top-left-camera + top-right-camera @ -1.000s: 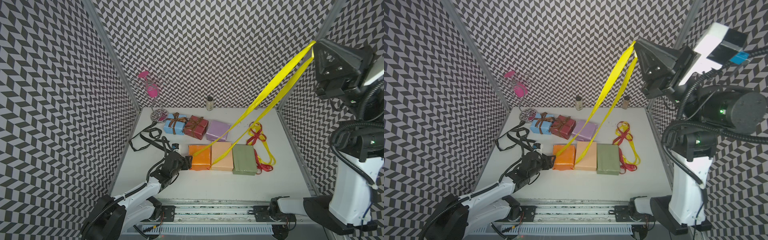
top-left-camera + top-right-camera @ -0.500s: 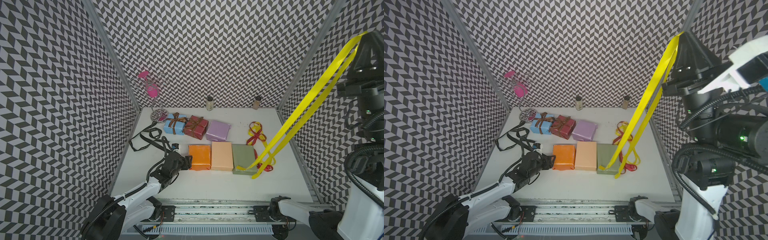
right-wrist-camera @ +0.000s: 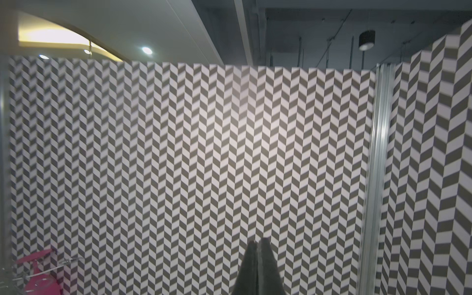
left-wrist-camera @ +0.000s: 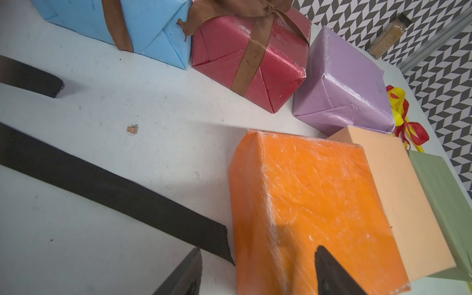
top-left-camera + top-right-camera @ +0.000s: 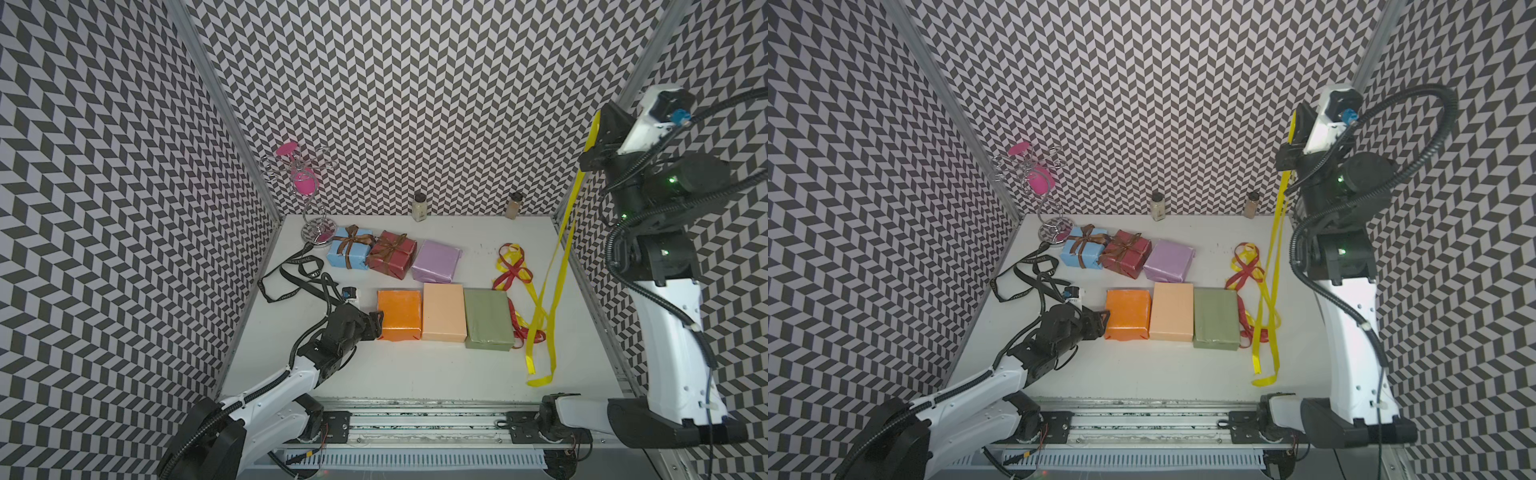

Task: Untie the ribbon bows on the gift boxes
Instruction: Place the ribbon at the center of the board.

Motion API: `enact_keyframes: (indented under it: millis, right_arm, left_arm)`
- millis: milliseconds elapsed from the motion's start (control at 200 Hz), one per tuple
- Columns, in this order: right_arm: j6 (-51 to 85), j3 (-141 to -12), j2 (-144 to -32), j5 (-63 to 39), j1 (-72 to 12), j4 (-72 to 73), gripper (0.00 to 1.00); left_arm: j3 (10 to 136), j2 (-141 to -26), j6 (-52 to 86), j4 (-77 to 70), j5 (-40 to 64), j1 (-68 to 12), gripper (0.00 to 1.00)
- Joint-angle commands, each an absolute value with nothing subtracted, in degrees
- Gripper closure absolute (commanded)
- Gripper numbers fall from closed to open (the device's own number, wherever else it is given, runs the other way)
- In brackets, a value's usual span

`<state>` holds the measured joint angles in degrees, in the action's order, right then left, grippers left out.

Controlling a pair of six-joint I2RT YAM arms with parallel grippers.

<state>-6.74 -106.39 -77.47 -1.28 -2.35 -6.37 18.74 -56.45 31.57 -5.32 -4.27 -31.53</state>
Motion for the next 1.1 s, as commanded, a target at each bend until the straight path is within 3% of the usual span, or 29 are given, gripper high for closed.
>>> enact_keyframes:
  millis: [0,431,846,1097]
  right_arm:
    - [-3.0,-104.2,-80.0,-7.0,0.1,-2.4,1.0]
    - [5.2,-97.3,-94.0,-13.2,4.3,3.0,1.0]
    - [12.7,-77.1,-94.9,-13.7,4.7,6.8,1.0]
    - [15.4,-68.8,-95.4,-11.4,4.7,0.1,0.98]
  left_arm:
    - [19.1,-55.2,31.6,-4.4,-5.1,-31.8,0.3]
    - [19.8,-53.1,31.3,-3.4,-3.1,-31.8,0.3]
    - [21.5,-51.9,31.2,-1.6,-2.3,-31.8,0.3]
    - [24.7,-50.6,31.1,1.0,-2.7,-31.8,0.3]
